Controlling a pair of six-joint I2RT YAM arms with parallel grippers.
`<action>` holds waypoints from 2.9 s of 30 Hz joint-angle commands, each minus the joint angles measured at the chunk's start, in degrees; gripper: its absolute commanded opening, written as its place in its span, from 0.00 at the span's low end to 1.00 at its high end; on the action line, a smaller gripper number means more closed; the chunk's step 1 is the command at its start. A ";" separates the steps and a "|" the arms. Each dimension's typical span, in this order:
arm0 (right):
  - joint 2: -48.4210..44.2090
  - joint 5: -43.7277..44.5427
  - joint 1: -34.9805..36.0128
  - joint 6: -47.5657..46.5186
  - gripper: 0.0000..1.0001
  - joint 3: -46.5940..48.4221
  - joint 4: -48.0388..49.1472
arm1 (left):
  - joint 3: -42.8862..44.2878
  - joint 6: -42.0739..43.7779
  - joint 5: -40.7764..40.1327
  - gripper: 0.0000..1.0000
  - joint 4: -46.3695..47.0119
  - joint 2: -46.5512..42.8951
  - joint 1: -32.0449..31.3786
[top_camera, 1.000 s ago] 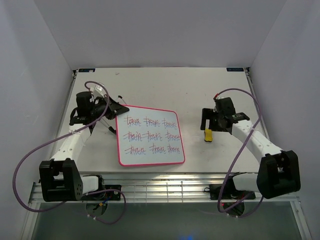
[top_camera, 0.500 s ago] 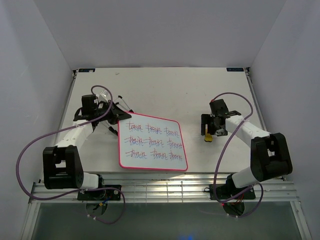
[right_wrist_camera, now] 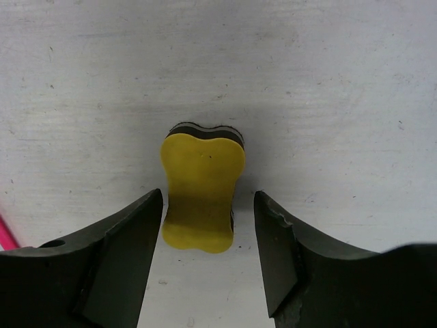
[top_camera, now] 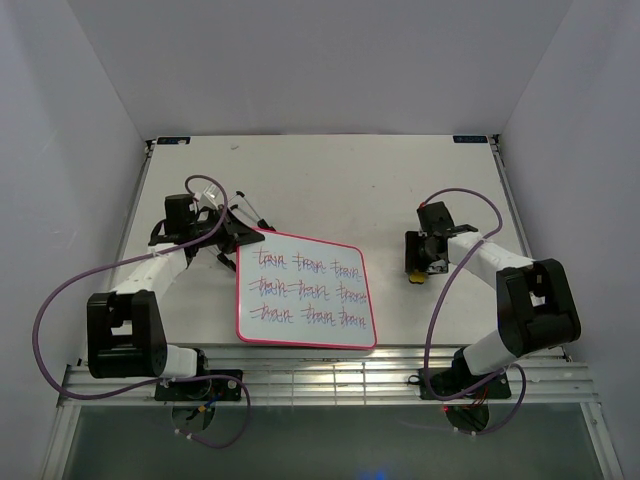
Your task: Erase the whiteboard
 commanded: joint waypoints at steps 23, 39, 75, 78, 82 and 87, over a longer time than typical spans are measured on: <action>0.69 3.17 2.12 0.42 0.46 0.37 2.87 | -2.45 4.06 0.73 0.00 0.82 -1.72 -0.09; -8.18 -6.32 6.50 -2.13 0.31 0.19 5.86 | -3.95 1.52 -2.43 0.00 4.94 -6.63 -2.09; 12.64 6.51 55.65 0.67 0.31 42.91 2.62 | -2.37 -2.62 -11.92 0.00 4.95 -17.54 -10.11; 13.25 7.03 55.12 1.55 0.31 43.35 0.51 | -2.37 -2.62 -12.01 0.00 4.95 -17.45 -10.55; 13.52 6.16 52.93 3.66 0.31 41.77 -2.66 | -2.10 -2.44 -11.92 0.00 4.95 -17.63 -10.82; 12.03 3.96 49.85 5.07 0.30 36.86 -3.28 | -1.93 -2.00 -11.92 0.00 4.77 -18.33 -10.99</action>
